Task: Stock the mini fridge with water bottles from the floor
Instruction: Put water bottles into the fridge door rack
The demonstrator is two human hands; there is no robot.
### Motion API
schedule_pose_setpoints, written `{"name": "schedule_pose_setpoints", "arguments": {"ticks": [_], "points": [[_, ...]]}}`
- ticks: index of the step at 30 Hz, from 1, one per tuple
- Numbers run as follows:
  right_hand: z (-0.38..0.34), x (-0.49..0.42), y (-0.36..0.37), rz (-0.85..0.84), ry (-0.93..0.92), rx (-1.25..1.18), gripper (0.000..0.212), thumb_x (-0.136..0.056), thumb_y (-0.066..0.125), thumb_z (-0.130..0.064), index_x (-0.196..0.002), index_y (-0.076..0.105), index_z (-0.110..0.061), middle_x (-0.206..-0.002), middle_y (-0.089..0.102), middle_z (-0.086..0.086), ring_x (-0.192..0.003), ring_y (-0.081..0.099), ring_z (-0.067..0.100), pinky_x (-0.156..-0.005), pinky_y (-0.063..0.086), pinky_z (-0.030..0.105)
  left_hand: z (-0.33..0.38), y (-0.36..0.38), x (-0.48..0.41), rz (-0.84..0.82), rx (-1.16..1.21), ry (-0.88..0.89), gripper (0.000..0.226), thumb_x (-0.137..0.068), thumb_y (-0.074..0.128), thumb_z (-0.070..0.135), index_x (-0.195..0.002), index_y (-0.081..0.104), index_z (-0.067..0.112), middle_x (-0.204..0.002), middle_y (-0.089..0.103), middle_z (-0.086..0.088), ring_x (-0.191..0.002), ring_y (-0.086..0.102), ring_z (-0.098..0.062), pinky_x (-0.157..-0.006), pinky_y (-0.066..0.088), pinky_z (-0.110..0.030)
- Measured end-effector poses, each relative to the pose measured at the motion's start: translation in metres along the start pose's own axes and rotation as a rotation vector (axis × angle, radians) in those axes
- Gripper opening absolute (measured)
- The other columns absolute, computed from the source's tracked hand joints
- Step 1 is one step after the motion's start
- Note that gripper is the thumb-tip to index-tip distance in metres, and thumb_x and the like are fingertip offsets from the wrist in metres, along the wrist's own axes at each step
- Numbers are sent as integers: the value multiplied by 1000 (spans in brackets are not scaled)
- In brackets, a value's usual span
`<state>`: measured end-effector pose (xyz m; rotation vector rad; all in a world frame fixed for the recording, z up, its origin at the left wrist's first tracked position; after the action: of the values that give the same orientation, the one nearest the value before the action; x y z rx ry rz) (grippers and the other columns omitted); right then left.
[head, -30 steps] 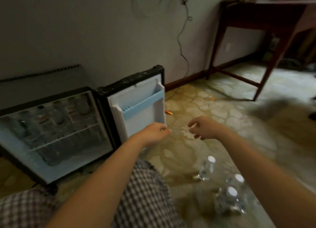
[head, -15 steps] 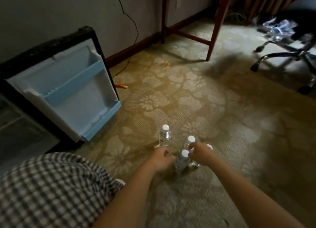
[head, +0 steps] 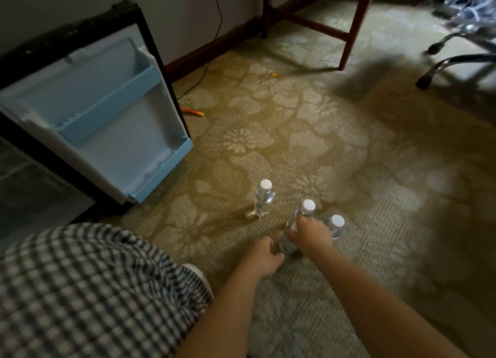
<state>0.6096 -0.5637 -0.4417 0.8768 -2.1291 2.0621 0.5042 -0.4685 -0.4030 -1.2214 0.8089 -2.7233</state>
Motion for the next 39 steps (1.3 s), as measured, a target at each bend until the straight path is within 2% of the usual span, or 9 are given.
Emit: {"name": "schedule_pose_setpoints", "arguments": {"ticks": [7,12,15,19,21,27,34,37,39], "points": [[-4,5,-31,-46,-104,68,31,-95,47,-31,-114,57,-8,-106,65,10,-96,65,23,-82,54,33,-9,-15,6,39,33,10,50,-91,55,27,-136,42,11,-139,49,-9,-126,47,-23,-103,39,-30],[-16,26,-84,13,-329,127,34,-95,48,-35,-115,54,-8,-109,62,7,-98,60,20,-85,51,30,-4,-29,20,74,95,63,48,-89,58,24,-134,43,12,-135,51,-9,-124,49,-25,-103,41,-33],[-38,41,-129,77,-462,174,33,-95,48,-34,-117,53,-9,-111,62,7,-98,60,22,-84,51,31,7,-47,26,116,132,124,48,-86,62,17,-131,44,13,-130,54,-5,-120,52,-24,-97,41,-26],[-74,70,-186,159,-651,235,34,-96,48,-31,-122,52,-10,-116,60,6,-101,59,19,-87,47,26,23,-87,39,173,148,222,50,-82,68,17,-126,44,12,-120,58,-2,-102,56,-17,-83,48,-28],[-89,81,-206,183,-719,255,37,-95,49,-31,-127,49,-12,-119,57,6,-103,59,19,-87,47,26,29,-105,48,205,142,277,60,-81,70,21,-132,39,14,-127,50,5,-110,52,-16,-83,43,-27],[-153,111,-265,254,-886,356,35,-96,48,-29,-129,46,-17,-120,53,6,-106,55,20,-82,42,28,27,-192,87,355,108,399,71,-78,73,29,-139,37,18,-140,45,-2,-126,46,-21,-99,40,-30],[-226,134,-318,319,-1018,427,27,-96,48,-28,-121,49,-19,-109,51,1,-100,52,20,-83,41,32,15,-261,127,419,123,576,59,-77,74,24,-129,47,22,-109,57,11,-104,53,-9,-85,44,-20],[-261,140,-333,351,-1068,430,24,-96,46,-25,-119,50,-20,-107,50,0,-99,52,18,-85,44,33,0,-294,137,556,118,572,55,-70,79,34,-117,57,17,-110,64,-4,-106,60,-20,-88,49,-35],[-281,141,-339,339,-1085,389,25,-96,44,-24,-120,50,-19,-113,52,3,-102,53,21,-89,45,36,-10,-313,140,600,177,561,58,-56,80,45,-102,61,15,-98,66,-4,-96,62,-19,-86,51,-37]]}}
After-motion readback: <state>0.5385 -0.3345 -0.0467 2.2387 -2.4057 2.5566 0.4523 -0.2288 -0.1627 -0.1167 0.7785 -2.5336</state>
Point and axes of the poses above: each hand's wrist, its own x-axis away from the middle knuckle, its own y-axis out of the palm, z = x × y, the point moved 2 cm from there along -x, towards the middle knuckle
